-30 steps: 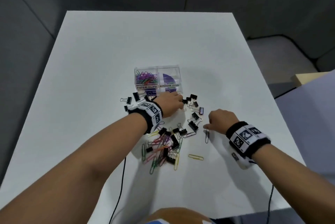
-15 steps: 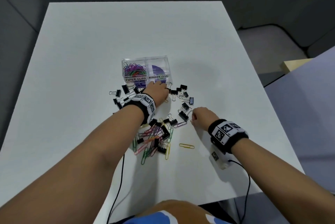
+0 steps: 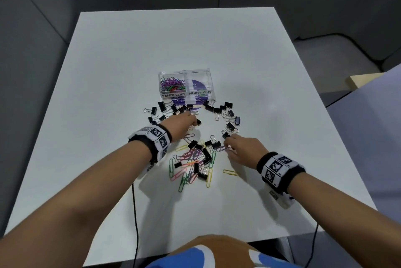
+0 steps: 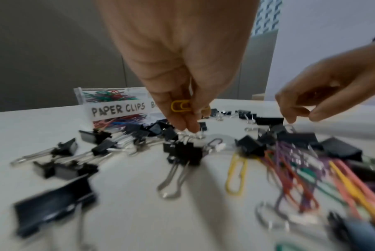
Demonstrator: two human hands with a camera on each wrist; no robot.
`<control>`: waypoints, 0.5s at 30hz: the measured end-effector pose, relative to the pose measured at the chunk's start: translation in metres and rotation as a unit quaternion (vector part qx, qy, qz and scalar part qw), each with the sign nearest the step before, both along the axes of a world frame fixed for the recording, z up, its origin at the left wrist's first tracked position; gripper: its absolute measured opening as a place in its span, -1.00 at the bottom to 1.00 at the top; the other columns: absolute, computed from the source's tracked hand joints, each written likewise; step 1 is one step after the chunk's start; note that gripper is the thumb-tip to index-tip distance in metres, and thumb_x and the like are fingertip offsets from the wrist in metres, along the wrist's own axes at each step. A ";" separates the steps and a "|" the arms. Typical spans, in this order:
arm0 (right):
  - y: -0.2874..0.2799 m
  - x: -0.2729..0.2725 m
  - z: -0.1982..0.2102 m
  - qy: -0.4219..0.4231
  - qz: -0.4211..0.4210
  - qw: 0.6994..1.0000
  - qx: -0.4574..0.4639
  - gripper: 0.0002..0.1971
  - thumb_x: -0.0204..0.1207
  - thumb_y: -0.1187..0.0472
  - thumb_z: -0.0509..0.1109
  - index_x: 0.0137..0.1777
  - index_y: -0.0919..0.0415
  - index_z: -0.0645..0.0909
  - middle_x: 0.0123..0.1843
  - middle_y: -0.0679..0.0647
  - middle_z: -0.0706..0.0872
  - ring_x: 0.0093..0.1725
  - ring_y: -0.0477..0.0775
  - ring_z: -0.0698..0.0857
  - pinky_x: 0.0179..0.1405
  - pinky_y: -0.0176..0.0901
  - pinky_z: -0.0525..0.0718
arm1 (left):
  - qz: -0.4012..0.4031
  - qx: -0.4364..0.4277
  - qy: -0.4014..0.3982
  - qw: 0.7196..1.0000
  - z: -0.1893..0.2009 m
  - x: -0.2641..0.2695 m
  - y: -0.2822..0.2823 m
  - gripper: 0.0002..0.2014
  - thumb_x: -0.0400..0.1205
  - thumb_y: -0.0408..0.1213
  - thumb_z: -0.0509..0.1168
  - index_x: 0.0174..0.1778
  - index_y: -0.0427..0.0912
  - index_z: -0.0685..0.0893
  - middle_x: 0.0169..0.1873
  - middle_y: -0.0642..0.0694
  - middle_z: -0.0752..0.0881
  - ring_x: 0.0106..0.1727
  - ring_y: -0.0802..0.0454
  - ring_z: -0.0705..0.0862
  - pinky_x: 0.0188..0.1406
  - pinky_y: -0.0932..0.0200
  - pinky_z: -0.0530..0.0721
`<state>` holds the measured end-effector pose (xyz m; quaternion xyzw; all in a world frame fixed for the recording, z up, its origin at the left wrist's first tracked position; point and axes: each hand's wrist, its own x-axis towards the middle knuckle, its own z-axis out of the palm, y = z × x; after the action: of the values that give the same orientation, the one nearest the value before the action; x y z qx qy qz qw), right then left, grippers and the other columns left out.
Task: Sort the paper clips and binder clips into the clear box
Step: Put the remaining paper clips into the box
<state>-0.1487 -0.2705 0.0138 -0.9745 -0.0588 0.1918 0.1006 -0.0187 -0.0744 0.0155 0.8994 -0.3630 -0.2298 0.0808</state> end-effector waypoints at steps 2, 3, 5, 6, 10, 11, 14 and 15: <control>0.000 -0.001 -0.005 -0.024 0.035 0.999 -0.007 -0.76 0.64 0.14 0.18 0.20 0.16 0.59 0.18 0.04 0.63 -0.07 0.16 0.70 -0.25 -0.13 0.58 | 0.022 0.024 0.018 0.999 -0.003 -0.004 0.006 -0.66 0.62 -0.55 0.13 0.28 -0.19 0.48 0.10 -0.15 0.65 0.00 -0.12 0.67 0.00 0.05 0.67; 0.001 -0.001 -0.008 -0.033 0.048 0.998 -0.007 -0.76 0.63 0.16 0.19 0.18 0.16 0.61 0.19 0.04 0.64 -0.09 0.16 0.71 -0.28 -0.15 0.57 | 0.030 0.031 0.016 0.999 -0.003 -0.006 0.008 -0.69 0.62 -0.51 0.14 0.27 -0.19 0.48 0.06 -0.14 0.67 -0.01 -0.12 0.68 0.02 0.02 0.70; 0.003 0.002 -0.010 -0.040 0.062 0.997 -0.015 -0.77 0.62 0.19 0.20 0.17 0.18 0.61 0.19 0.06 0.64 -0.12 0.17 0.71 -0.35 -0.18 0.52 | 0.026 0.044 -0.001 0.999 -0.004 -0.010 0.010 -0.72 0.64 -0.40 0.16 0.26 -0.17 0.51 0.10 -0.11 0.66 0.06 -0.10 0.67 0.10 0.02 0.68; 0.005 0.005 -0.009 -0.040 0.062 0.997 -0.019 -0.78 0.62 0.19 0.20 0.17 0.19 0.61 0.19 0.06 0.64 -0.12 0.18 0.71 -0.35 -0.19 0.50 | 0.013 0.050 -0.018 0.998 -0.005 -0.011 0.010 -0.73 0.64 -0.32 0.16 0.27 -0.17 0.52 0.15 -0.11 0.64 0.10 -0.10 0.66 0.10 0.04 0.65; 0.016 0.018 -0.004 -0.031 0.039 0.998 -0.038 -0.78 0.64 0.14 0.19 0.15 0.18 0.59 0.19 0.07 0.60 -0.09 0.18 0.71 -0.23 -0.09 0.66 | -0.020 0.067 -0.066 0.995 -0.008 -0.013 0.005 -0.72 0.67 -0.10 0.17 0.19 -0.17 0.59 0.16 -0.12 0.63 0.10 -0.11 0.66 0.03 0.05 0.61; 0.018 0.021 -0.004 -0.030 0.036 0.998 -0.040 -0.78 0.64 0.14 0.19 0.13 0.20 0.60 0.19 0.09 0.60 -0.09 0.19 0.71 -0.21 -0.06 0.68 | -0.015 0.071 -0.066 0.995 -0.008 -0.013 0.003 -0.72 0.67 -0.08 0.19 0.15 -0.17 0.61 0.15 -0.12 0.63 0.10 -0.11 0.67 0.04 0.04 0.62; 0.021 0.029 -0.005 -0.026 0.035 0.998 -0.040 -0.75 0.66 0.14 0.17 0.14 0.23 0.60 0.22 0.14 0.57 -0.10 0.24 0.70 -0.25 -0.08 0.60 | -0.002 0.090 -0.049 0.995 -0.006 -0.010 -0.003 -0.74 0.65 -0.07 0.24 0.10 -0.17 0.66 0.15 -0.12 0.64 0.13 -0.11 0.67 0.10 0.02 0.62; 0.021 0.030 -0.005 -0.023 0.041 0.998 -0.046 -0.74 0.67 0.14 0.15 0.16 0.24 0.59 0.22 0.14 0.57 -0.10 0.24 0.70 -0.28 -0.11 0.54 | -0.006 0.096 -0.045 0.994 -0.005 -0.010 -0.004 -0.74 0.65 -0.07 0.24 0.10 -0.17 0.65 0.15 -0.13 0.64 0.14 -0.12 0.67 0.11 0.01 0.62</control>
<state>-0.1189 -0.2494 0.0085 -0.9790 -0.0920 0.1759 0.0469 -0.0285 -0.0787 0.0101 0.9102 -0.3480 -0.2232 -0.0241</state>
